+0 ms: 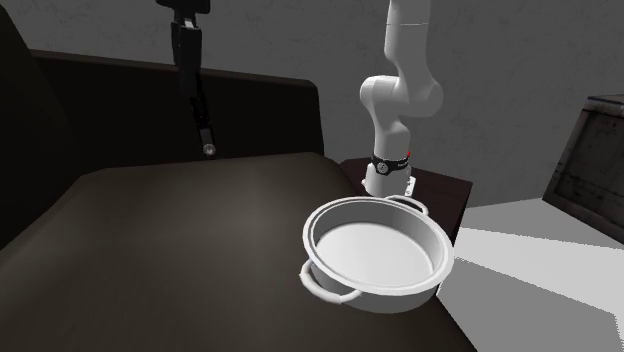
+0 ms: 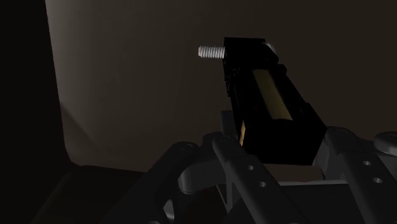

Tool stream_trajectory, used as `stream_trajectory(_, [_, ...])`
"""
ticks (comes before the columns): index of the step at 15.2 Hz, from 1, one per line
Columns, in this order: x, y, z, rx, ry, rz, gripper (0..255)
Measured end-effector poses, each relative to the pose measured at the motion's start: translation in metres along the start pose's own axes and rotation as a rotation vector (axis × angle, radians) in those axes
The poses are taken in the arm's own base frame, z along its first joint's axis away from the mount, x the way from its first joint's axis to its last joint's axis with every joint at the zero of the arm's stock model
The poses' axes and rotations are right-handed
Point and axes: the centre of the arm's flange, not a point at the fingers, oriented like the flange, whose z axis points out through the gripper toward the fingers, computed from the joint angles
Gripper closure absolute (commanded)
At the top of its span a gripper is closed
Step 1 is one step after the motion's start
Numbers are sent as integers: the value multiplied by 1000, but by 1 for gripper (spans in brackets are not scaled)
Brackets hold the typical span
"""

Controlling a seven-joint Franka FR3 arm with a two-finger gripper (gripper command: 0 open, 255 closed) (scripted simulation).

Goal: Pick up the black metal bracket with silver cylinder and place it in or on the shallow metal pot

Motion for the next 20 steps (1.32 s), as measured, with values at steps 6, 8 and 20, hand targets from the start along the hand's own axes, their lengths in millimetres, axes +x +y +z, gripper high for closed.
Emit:
stream_trajectory(6, [-36, -64, -19, 0, 0, 0, 255])
stream_trajectory(8, [-53, -84, -24, 0, 0, 0, 255])
stream_trajectory(20, [-133, -216, -64, 0, 0, 0, 255])
